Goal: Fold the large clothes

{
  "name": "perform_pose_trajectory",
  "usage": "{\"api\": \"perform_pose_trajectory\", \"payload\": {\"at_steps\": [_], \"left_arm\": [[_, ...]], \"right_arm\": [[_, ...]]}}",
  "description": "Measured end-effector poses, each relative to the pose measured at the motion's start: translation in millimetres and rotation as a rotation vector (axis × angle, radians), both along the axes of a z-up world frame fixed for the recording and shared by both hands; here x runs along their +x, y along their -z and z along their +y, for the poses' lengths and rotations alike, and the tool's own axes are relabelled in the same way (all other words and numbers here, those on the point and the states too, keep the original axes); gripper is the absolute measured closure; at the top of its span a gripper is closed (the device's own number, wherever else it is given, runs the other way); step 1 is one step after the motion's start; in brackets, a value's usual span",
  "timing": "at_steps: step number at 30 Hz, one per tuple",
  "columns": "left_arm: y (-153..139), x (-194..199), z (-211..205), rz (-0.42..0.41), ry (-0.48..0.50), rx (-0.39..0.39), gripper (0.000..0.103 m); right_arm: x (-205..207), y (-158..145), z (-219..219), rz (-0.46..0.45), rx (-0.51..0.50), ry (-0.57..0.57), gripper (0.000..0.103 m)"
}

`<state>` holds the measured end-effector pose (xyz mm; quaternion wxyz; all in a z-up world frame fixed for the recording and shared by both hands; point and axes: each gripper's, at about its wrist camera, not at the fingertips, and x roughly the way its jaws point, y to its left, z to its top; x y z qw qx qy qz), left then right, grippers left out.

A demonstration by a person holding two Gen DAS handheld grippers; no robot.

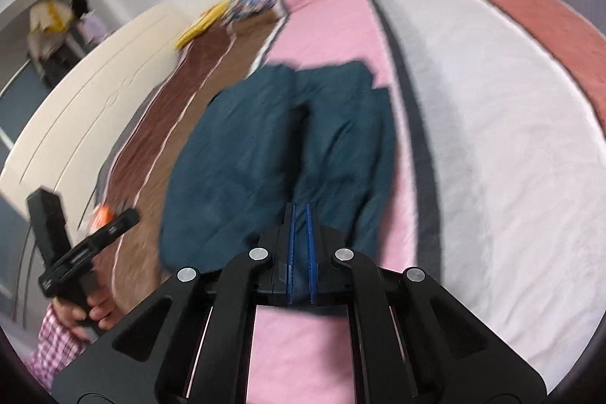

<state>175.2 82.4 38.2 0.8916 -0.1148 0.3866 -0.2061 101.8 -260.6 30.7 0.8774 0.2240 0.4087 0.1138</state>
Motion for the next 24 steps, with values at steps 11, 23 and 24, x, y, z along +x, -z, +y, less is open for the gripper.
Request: {"api": "perform_pose_trajectory", "payload": {"at_steps": [11,23,24], "left_arm": [[41.2,-11.6,-19.2,0.105,0.022,0.117,0.035],[29.7,-25.7,-23.7,0.123,-0.068,0.166,0.035],[27.6,-28.0,-23.8,0.12,-0.075,0.166,0.035]], "right_arm": [[17.7,61.6,29.5,0.221,-0.061,-0.018,0.097],[25.7,59.4,58.7,0.226,-0.163,0.011,0.097],[24.9,57.6,59.3,0.224,-0.161,0.016,0.096]]}}
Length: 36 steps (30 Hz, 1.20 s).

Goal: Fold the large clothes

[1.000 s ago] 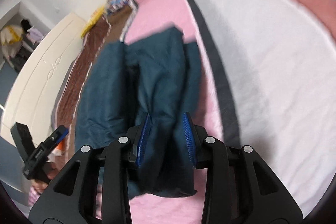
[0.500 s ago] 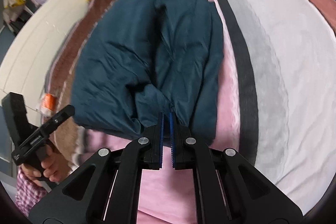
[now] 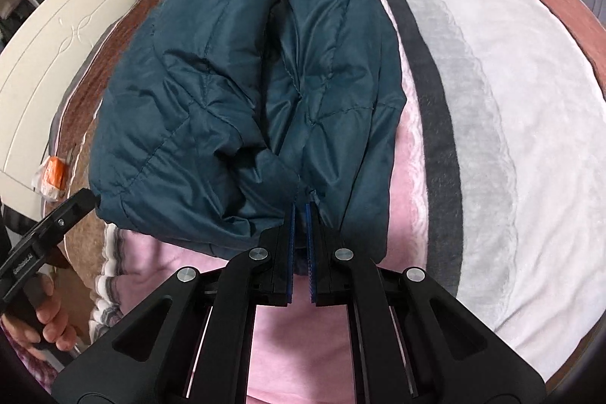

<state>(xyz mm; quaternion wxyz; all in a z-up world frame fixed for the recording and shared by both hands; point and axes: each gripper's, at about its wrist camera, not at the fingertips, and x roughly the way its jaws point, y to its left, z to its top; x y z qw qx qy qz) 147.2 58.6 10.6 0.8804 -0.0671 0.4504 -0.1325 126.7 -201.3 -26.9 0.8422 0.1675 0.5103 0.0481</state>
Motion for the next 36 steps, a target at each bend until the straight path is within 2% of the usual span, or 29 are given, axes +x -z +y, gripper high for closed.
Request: {"api": "perform_pose_trajectory", "payload": {"at_steps": [12,23,30,36], "left_arm": [[-18.4,-27.6,-4.9,-0.04,-0.01,0.035,0.035],[-21.3,-28.6,-5.8,-0.045,-0.011,0.041,0.035],[-25.9,-36.1,-6.5,-0.055,-0.013,0.047,0.035],[-33.5,-48.6,-4.7,-0.075,-0.011,0.052,0.035]], "right_arm": [[-12.5,-6.3,-0.1,-0.026,-0.012,0.025,0.09],[-19.0,-10.8,4.8,-0.033,-0.029,0.028,0.087],[-32.9,-27.6,6.6,-0.08,-0.035,0.039,0.078],[-54.5,-53.6,14.9,-0.155,-0.077,0.045,0.072]]}}
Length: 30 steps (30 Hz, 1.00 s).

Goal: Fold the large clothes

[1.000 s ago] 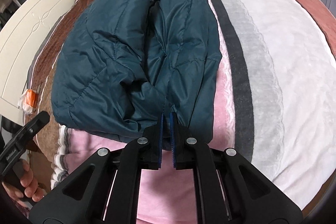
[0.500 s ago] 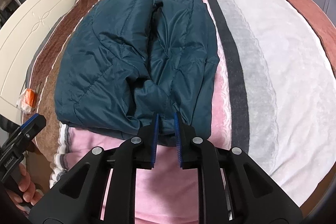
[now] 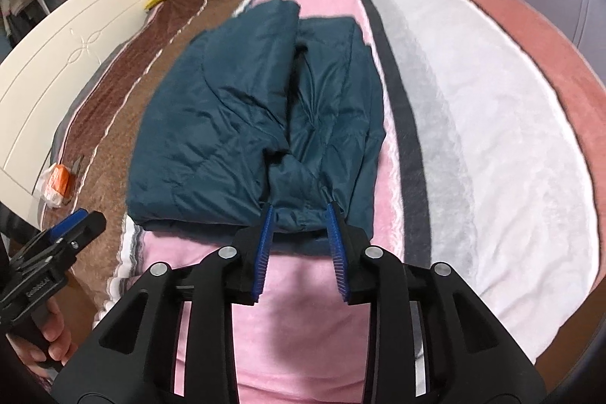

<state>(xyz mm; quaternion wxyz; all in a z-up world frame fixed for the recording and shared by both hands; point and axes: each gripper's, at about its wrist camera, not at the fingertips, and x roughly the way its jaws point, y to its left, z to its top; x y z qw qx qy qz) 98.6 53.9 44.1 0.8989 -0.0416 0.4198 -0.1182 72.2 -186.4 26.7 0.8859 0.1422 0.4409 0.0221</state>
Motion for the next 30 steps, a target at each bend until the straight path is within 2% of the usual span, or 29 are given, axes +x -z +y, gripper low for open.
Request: {"api": "perform_pose_trajectory", "payload": {"at_steps": [5,11,19,25,30], "left_arm": [[-8.3,-14.8,-0.7,-0.013,-0.005,-0.005,0.035],[-11.4,-36.1,-6.0,-0.017,-0.031,-0.009,0.035],[5.8,-64.5,-12.5,0.033,-0.097,-0.006,0.035],[8.0,-80.0,-19.8,0.009,-0.101,0.036,0.035],[14.0,-86.2,-23.6,0.024,-0.099,0.054,0.035]], "right_arm": [[-24.0,-18.2,11.6,-0.065,-0.037,0.014,0.065],[-59.8,-22.7,34.8,-0.127,-0.15,0.019,0.062],[-90.5,-4.8,44.5,-0.114,-0.18,0.052,0.061],[-101.9,3.6,49.7,-0.096,-0.183,0.045,0.061],[-105.7,12.5,52.1,-0.062,-0.18,0.037,0.061]]}}
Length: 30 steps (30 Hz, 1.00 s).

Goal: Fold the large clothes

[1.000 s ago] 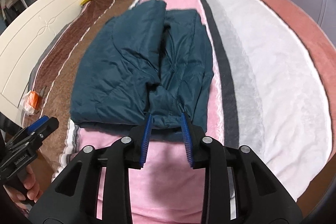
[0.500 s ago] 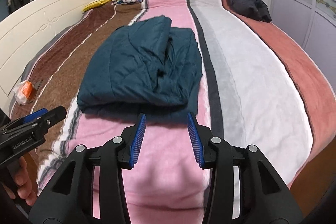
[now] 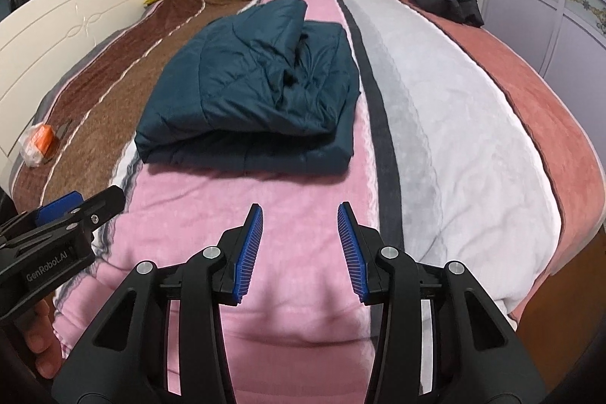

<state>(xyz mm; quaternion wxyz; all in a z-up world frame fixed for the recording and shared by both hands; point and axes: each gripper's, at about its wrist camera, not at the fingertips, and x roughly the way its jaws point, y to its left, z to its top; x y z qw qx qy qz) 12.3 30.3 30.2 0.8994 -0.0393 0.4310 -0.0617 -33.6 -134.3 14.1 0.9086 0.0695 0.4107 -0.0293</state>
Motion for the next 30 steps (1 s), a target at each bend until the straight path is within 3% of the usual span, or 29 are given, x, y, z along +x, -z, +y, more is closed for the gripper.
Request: {"api": "perform_pose_trajectory", "payload": {"at_steps": [30], "left_arm": [[15.4,-0.1,-1.4,0.056,-0.013,0.017,0.037]], "right_arm": [[3.6,18.3,12.0,0.08,-0.006,-0.047,0.061]]}}
